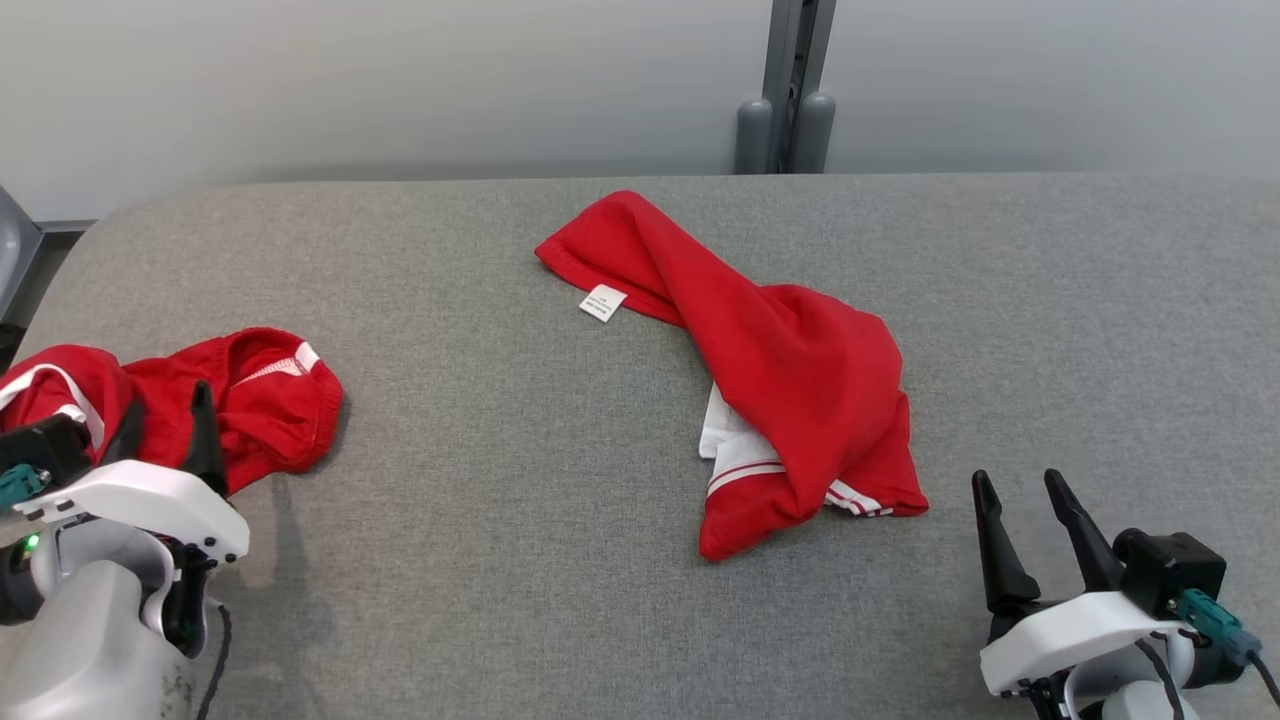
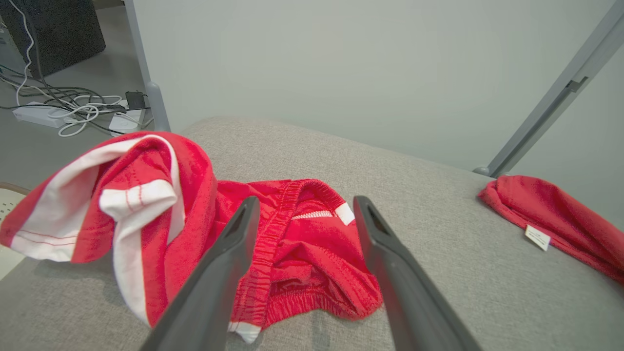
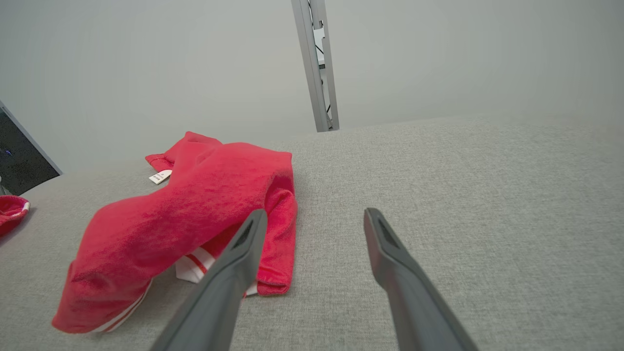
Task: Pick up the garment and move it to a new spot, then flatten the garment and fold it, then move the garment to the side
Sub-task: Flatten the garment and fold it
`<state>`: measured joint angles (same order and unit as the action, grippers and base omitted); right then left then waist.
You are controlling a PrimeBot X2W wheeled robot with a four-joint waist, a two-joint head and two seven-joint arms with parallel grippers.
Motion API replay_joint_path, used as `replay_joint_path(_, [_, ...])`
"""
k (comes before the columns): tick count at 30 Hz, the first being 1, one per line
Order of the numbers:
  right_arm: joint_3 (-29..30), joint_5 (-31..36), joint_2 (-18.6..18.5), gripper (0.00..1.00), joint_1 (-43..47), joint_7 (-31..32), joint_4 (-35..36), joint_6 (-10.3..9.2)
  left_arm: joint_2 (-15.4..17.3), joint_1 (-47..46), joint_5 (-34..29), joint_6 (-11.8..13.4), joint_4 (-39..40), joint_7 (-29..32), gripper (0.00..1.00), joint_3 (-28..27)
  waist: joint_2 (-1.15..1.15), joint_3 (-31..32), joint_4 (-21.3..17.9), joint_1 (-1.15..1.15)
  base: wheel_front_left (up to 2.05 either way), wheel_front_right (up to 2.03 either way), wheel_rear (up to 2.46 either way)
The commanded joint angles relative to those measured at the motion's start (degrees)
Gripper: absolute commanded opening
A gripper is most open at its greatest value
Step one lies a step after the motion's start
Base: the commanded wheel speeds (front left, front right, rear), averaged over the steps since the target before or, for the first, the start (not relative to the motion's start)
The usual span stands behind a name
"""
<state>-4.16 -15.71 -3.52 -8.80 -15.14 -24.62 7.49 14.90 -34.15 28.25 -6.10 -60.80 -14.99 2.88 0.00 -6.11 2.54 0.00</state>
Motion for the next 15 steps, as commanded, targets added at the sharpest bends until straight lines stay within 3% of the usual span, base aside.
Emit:
replay_joint_path(1, [0.3,-0.1,-0.2,1.0,0.7,0.0,0.3,0.01,-0.3,1.3,-0.3,-0.3,1.1,-0.2,1.0,-0.3,0.0,0.6,0.1,0.0,0.0,0.0,0.0])
replay_joint_path(8, [2.7,1.9,0.3,1.0,2.1,0.0,1.7,0.01,-4.3,9.1,-4.4,2.1,14.0,-0.1,1.0,-3.8,0.0,3.3,-0.8,0.0,0.0,0.0,0.0])
replay_joint_path(15, [3.5,3.6,0.4,1.0,3.8,0.0,2.6,0.01,-8.5,19.6,-9.6,2.6,24.8,-0.1,1.0,-8.7,0.0,5.6,-3.6,0.0,0.0,0.0,0.0])
